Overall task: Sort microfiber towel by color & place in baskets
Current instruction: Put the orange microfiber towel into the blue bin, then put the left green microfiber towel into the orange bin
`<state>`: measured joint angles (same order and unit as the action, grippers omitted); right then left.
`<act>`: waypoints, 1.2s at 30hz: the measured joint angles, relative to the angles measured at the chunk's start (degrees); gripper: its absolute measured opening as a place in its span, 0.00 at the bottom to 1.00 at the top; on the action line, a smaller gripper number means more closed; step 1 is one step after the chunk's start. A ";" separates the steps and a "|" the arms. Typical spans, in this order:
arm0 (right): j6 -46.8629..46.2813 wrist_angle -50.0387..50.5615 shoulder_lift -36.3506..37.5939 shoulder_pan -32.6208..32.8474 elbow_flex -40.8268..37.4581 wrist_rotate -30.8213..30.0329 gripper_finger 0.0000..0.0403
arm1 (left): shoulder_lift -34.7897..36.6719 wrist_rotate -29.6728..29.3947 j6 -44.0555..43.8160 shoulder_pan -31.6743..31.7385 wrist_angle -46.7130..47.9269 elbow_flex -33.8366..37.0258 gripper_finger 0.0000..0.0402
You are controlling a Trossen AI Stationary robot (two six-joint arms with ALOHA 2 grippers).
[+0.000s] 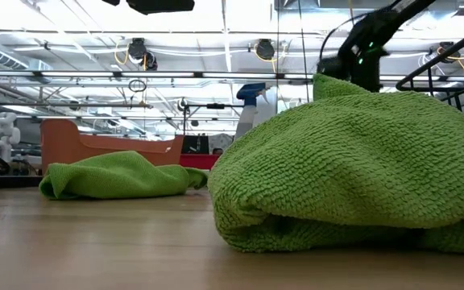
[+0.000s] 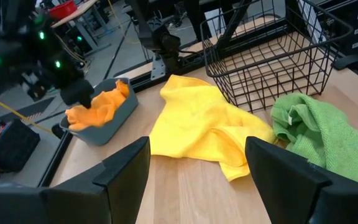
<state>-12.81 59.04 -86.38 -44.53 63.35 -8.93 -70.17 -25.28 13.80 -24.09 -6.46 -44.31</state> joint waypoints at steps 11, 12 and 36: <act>-2.81 -4.56 6.17 -0.77 0.09 -10.97 0.32 | 0.00 0.00 -0.04 -0.01 -0.08 0.00 0.67; -2.56 -4.64 4.80 -1.20 0.09 -11.13 0.29 | 0.00 0.00 -0.04 -0.01 -0.11 0.00 0.67; -12.98 11.93 15.25 10.63 0.00 -9.86 0.35 | 0.00 -0.02 -1.55 -0.01 4.00 0.02 0.67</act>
<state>-25.79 70.97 -71.13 -33.90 63.35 -18.78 -70.17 -25.30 12.25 -24.10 -2.46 -44.29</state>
